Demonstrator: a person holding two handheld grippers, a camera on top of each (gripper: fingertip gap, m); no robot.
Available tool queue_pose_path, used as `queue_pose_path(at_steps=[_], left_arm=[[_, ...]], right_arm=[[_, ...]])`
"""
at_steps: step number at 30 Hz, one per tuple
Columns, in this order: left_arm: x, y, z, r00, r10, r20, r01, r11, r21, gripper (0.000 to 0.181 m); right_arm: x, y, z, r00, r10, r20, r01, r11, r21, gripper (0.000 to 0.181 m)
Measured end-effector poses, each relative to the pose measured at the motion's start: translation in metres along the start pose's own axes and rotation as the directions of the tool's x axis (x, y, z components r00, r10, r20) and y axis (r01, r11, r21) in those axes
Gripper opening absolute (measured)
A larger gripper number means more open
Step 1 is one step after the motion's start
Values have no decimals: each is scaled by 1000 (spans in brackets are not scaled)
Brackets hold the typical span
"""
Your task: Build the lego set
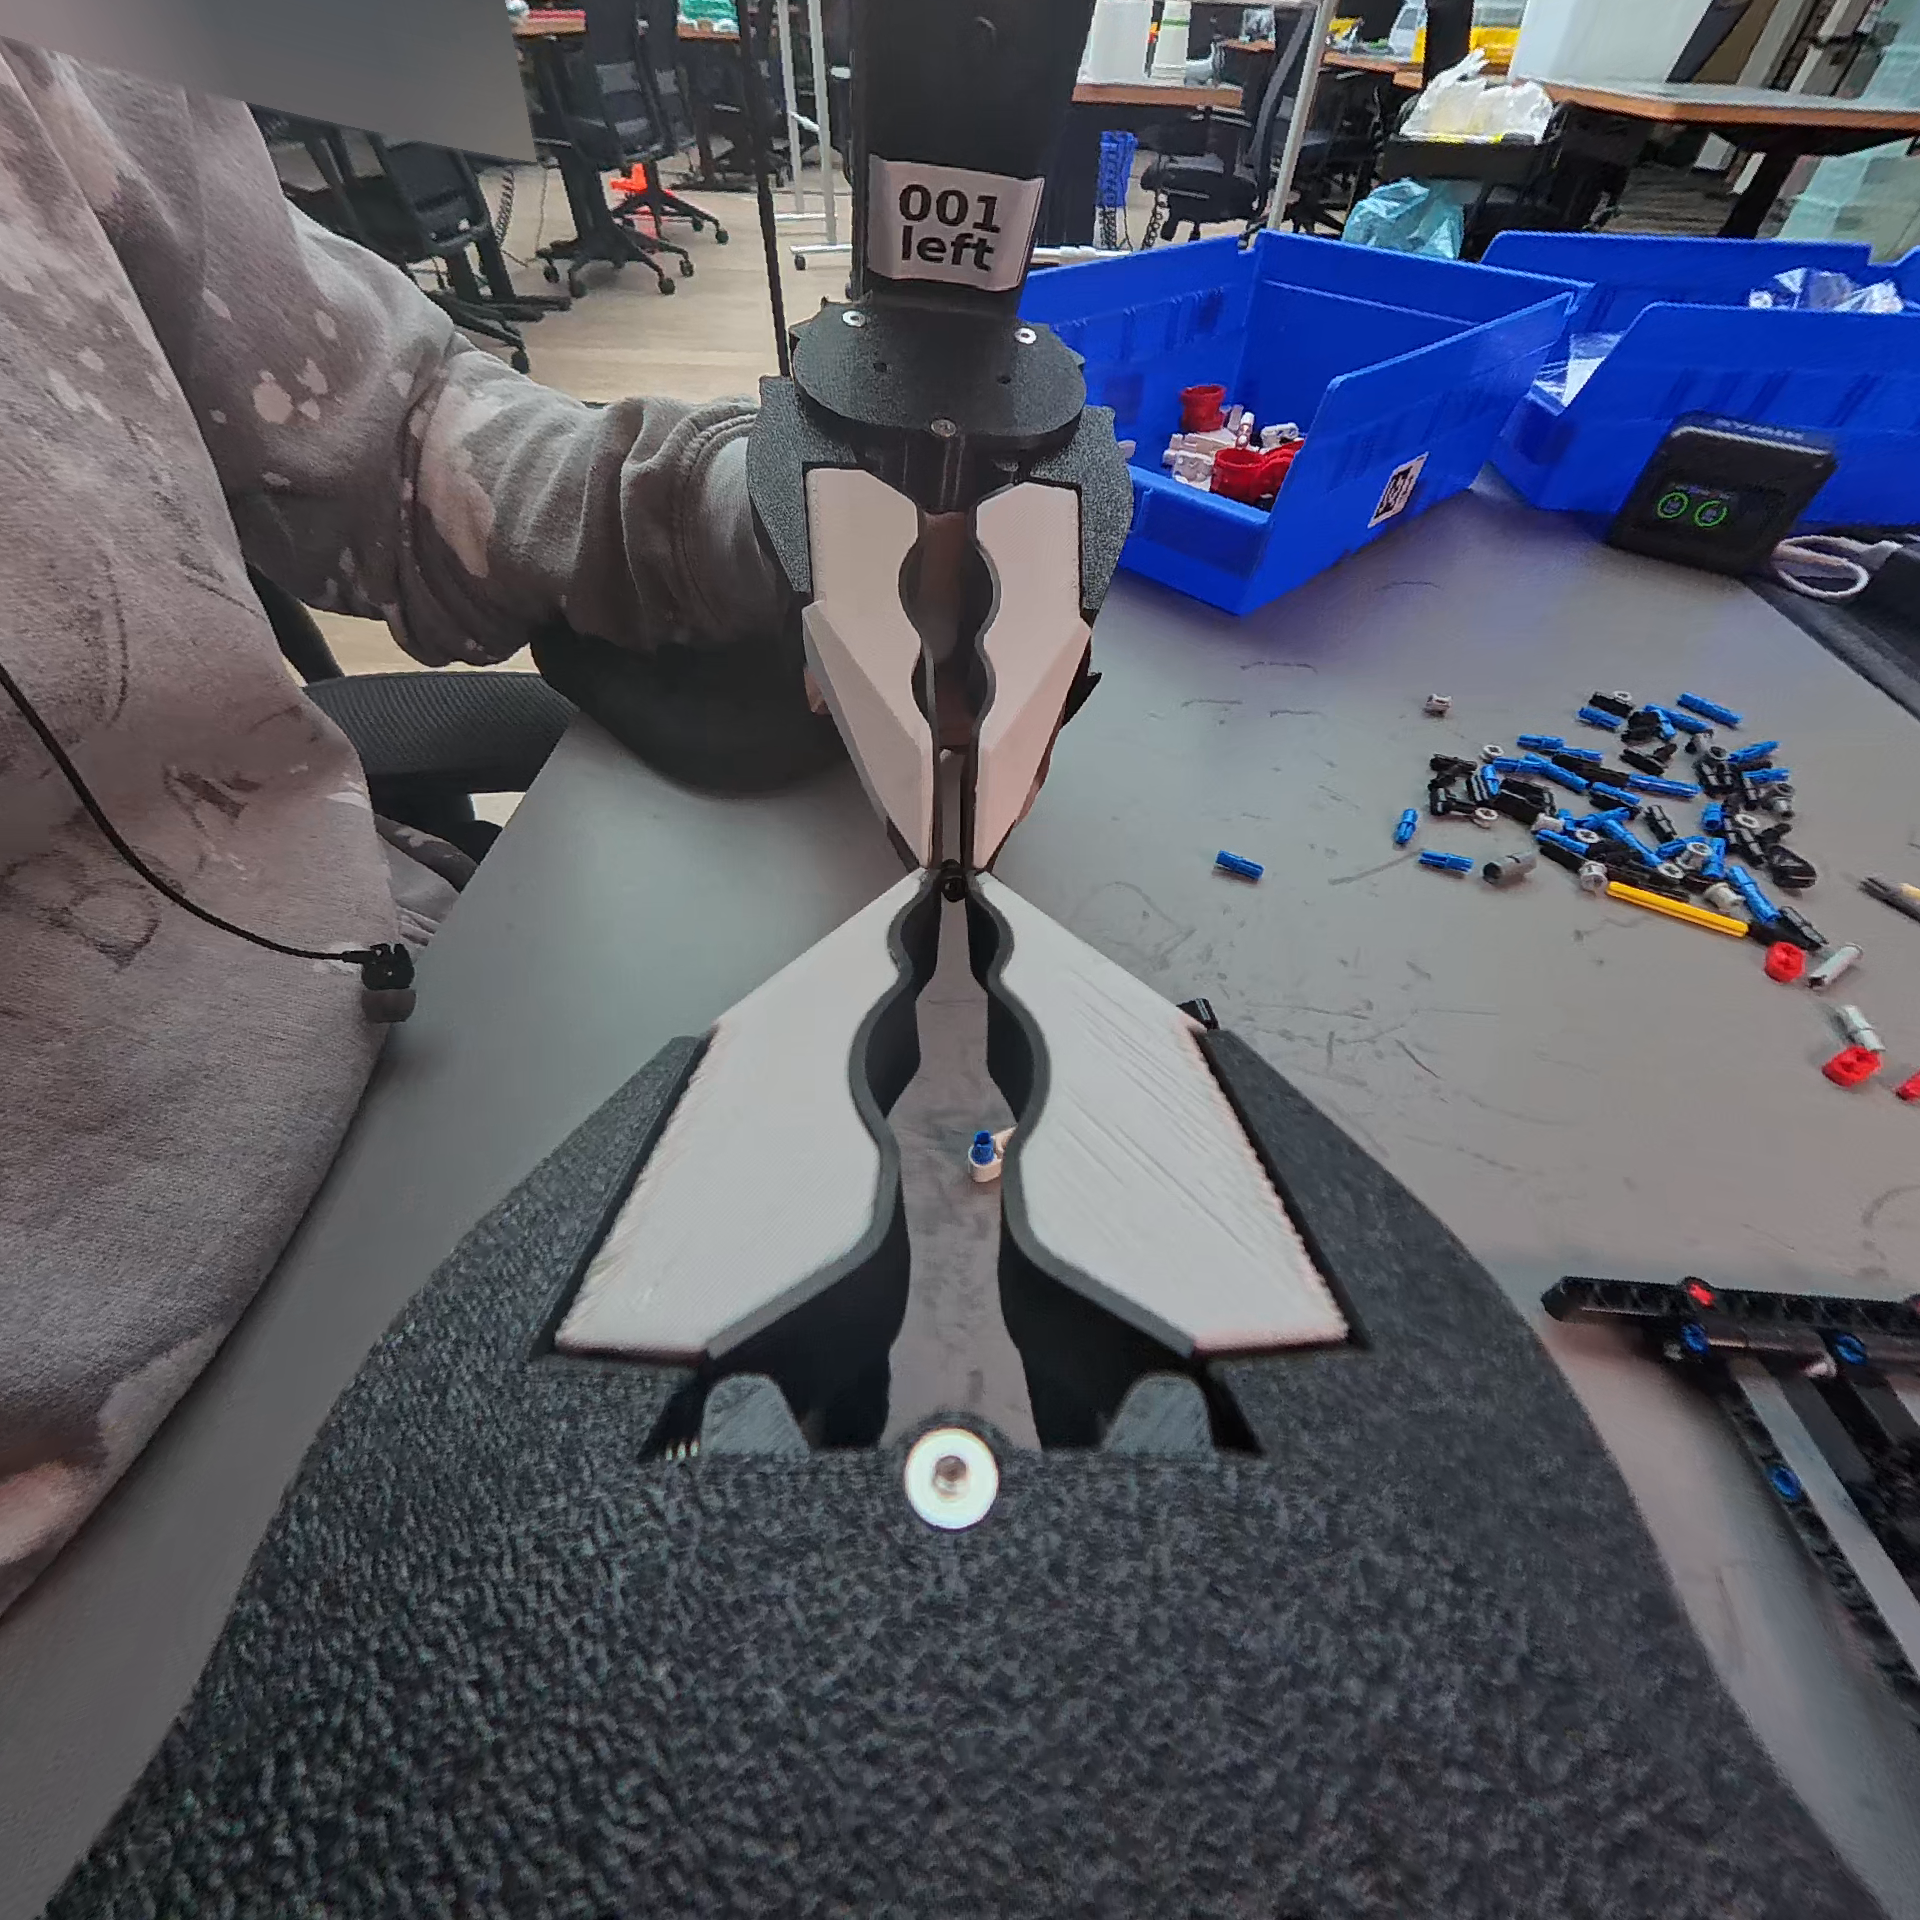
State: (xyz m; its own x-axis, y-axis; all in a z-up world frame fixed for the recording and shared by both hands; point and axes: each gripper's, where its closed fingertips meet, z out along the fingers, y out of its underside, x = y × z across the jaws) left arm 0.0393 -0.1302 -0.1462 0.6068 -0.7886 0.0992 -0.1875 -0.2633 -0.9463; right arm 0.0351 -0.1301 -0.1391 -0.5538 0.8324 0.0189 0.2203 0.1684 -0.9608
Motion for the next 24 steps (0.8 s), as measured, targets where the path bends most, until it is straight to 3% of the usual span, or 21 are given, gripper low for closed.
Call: queue_pose_path(at_steps=[17,20,24], left_arm=[[1,6,3,1000,2,9,-1,999,-36,5],[-6,12,2,999,8,49,-4,997,-78,14],[-21,36,3,991,36,126,-8,975,-221,17]], right_arm=[[-2,9,1,1000,-26,5,26,998,-65,3],[5,18,-3,999,-40,-15,38,991,-130,3],[22,43,-12,997,-75,-19,64,939,-339,3]])
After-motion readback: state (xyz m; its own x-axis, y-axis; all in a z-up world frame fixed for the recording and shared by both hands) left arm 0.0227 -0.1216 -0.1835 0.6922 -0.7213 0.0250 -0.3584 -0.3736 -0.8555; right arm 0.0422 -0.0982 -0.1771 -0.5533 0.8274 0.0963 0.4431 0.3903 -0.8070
